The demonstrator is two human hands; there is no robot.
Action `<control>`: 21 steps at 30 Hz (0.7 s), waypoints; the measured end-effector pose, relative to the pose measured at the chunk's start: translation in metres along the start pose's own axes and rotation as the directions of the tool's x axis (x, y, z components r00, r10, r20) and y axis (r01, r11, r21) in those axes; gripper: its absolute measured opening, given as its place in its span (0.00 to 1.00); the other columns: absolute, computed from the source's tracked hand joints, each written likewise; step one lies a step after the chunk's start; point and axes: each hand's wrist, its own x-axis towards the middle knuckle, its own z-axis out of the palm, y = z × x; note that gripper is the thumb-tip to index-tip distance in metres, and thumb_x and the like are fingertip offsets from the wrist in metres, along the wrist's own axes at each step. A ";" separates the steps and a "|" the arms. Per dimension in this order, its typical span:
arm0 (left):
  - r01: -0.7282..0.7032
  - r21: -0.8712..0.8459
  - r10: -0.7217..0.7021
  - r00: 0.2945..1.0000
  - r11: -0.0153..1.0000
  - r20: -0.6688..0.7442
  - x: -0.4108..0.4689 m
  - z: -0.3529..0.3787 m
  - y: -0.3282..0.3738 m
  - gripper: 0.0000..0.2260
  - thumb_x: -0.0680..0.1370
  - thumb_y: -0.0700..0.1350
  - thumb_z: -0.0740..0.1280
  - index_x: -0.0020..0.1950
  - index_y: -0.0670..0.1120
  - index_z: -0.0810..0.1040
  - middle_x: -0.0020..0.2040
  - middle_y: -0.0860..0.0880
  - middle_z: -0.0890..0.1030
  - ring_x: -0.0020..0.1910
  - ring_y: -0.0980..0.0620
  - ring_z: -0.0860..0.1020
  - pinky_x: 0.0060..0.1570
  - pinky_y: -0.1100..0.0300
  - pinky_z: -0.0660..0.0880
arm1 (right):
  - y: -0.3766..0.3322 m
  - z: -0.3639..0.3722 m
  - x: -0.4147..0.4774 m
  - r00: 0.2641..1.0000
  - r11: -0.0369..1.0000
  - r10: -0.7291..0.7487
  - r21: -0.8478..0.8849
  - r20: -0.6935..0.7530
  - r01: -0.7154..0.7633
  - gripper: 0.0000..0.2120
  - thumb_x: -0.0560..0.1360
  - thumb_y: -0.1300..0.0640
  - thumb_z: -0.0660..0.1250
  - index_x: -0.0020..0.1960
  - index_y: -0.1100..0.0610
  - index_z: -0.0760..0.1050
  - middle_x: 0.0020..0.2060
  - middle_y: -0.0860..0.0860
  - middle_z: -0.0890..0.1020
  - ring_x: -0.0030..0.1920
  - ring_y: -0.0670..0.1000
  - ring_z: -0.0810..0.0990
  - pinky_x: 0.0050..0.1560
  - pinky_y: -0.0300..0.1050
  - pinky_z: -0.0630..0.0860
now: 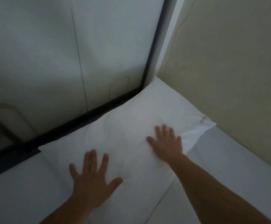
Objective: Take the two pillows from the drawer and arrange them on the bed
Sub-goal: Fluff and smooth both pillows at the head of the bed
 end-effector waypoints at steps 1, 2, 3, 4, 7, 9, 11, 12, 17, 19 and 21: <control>0.004 0.009 -0.005 0.999 1.000 0.038 -0.010 -0.007 -0.007 0.46 0.61 0.79 0.34 0.69 0.54 0.26 0.75 0.45 0.30 0.74 0.44 0.32 0.65 0.29 0.35 | 0.005 -0.009 -0.006 0.996 0.995 0.085 0.047 0.006 -0.086 0.34 0.77 0.33 0.45 0.77 0.45 0.43 0.79 0.49 0.45 0.78 0.56 0.43 0.75 0.61 0.44; 0.000 0.010 -0.001 0.999 1.000 0.054 -0.020 -0.016 -0.013 0.47 0.61 0.79 0.35 0.70 0.53 0.27 0.76 0.45 0.31 0.75 0.43 0.33 0.66 0.30 0.35 | 0.008 -0.017 -0.014 0.996 0.993 0.093 0.069 -0.004 -0.093 0.33 0.77 0.33 0.45 0.77 0.46 0.43 0.79 0.50 0.45 0.78 0.56 0.44 0.75 0.61 0.45; -0.015 0.003 0.015 0.999 1.000 0.047 -0.027 -0.025 -0.017 0.46 0.63 0.79 0.36 0.71 0.53 0.28 0.76 0.44 0.32 0.75 0.42 0.34 0.67 0.31 0.35 | 0.009 -0.024 -0.025 0.998 0.995 0.059 0.077 -0.018 -0.057 0.33 0.77 0.33 0.45 0.77 0.46 0.43 0.79 0.51 0.46 0.78 0.56 0.45 0.75 0.61 0.46; -0.042 -0.006 0.042 0.999 0.999 0.026 -0.035 -0.032 -0.018 0.44 0.65 0.77 0.37 0.71 0.52 0.28 0.77 0.45 0.33 0.75 0.42 0.35 0.68 0.33 0.36 | 0.009 -0.032 -0.040 0.999 0.995 0.025 0.097 -0.033 -0.022 0.33 0.77 0.34 0.45 0.77 0.46 0.44 0.79 0.51 0.47 0.78 0.55 0.46 0.75 0.60 0.48; -0.174 -0.017 0.175 0.984 0.985 0.029 -0.061 -0.047 -0.017 0.39 0.72 0.72 0.44 0.74 0.54 0.32 0.78 0.48 0.35 0.76 0.44 0.37 0.70 0.35 0.36 | 0.007 -0.046 -0.091 1.000 0.992 0.012 0.128 0.011 -0.013 0.33 0.78 0.35 0.49 0.77 0.45 0.45 0.79 0.50 0.49 0.77 0.54 0.49 0.74 0.58 0.52; -0.274 -0.006 0.274 0.961 0.962 0.046 -0.075 -0.048 -0.015 0.37 0.74 0.69 0.46 0.75 0.54 0.34 0.78 0.49 0.35 0.76 0.45 0.37 0.70 0.35 0.36 | 0.003 -0.048 -0.123 0.997 0.997 0.013 0.070 0.076 -0.018 0.32 0.78 0.36 0.50 0.77 0.45 0.45 0.79 0.50 0.49 0.77 0.53 0.50 0.74 0.57 0.53; -0.338 0.025 0.338 0.941 0.941 0.010 -0.075 -0.053 -0.017 0.34 0.76 0.66 0.46 0.75 0.54 0.35 0.78 0.48 0.36 0.76 0.44 0.37 0.70 0.35 0.37 | -0.009 -0.049 -0.139 0.997 0.997 0.024 0.065 0.078 -0.029 0.32 0.79 0.37 0.51 0.78 0.46 0.45 0.79 0.50 0.49 0.77 0.53 0.50 0.74 0.56 0.54; -0.350 0.041 0.351 0.936 0.936 -0.025 -0.071 -0.056 -0.018 0.33 0.77 0.65 0.46 0.75 0.53 0.36 0.78 0.48 0.36 0.76 0.44 0.37 0.71 0.35 0.38 | -0.018 -0.048 -0.140 0.998 0.998 0.019 0.052 0.067 -0.022 0.32 0.79 0.37 0.52 0.78 0.46 0.45 0.79 0.50 0.48 0.77 0.53 0.50 0.74 0.56 0.53; -0.183 0.034 0.185 0.974 0.983 -0.130 -0.006 -0.067 -0.021 0.44 0.66 0.78 0.45 0.71 0.57 0.28 0.77 0.45 0.33 0.75 0.37 0.37 0.68 0.30 0.42 | -0.066 -0.021 -0.094 0.992 0.982 -0.024 0.181 -0.122 0.046 0.33 0.78 0.36 0.51 0.77 0.42 0.41 0.79 0.48 0.45 0.78 0.54 0.46 0.74 0.56 0.49; -0.105 -0.038 0.104 0.994 0.994 -0.020 0.009 -0.056 -0.027 0.56 0.51 0.84 0.47 0.70 0.61 0.27 0.76 0.46 0.31 0.75 0.36 0.37 0.66 0.27 0.45 | -0.067 -0.009 -0.073 0.986 0.981 -0.029 0.184 -0.162 0.059 0.33 0.77 0.34 0.49 0.76 0.42 0.40 0.79 0.47 0.43 0.77 0.54 0.43 0.74 0.59 0.49; -0.091 -0.066 0.097 0.991 0.994 0.091 0.006 -0.039 -0.037 0.62 0.44 0.85 0.49 0.70 0.63 0.28 0.76 0.47 0.31 0.75 0.38 0.37 0.65 0.26 0.50 | -0.054 0.013 -0.061 0.999 0.994 0.028 0.110 -0.043 -0.023 0.35 0.76 0.32 0.49 0.77 0.44 0.42 0.79 0.49 0.42 0.77 0.55 0.43 0.74 0.61 0.49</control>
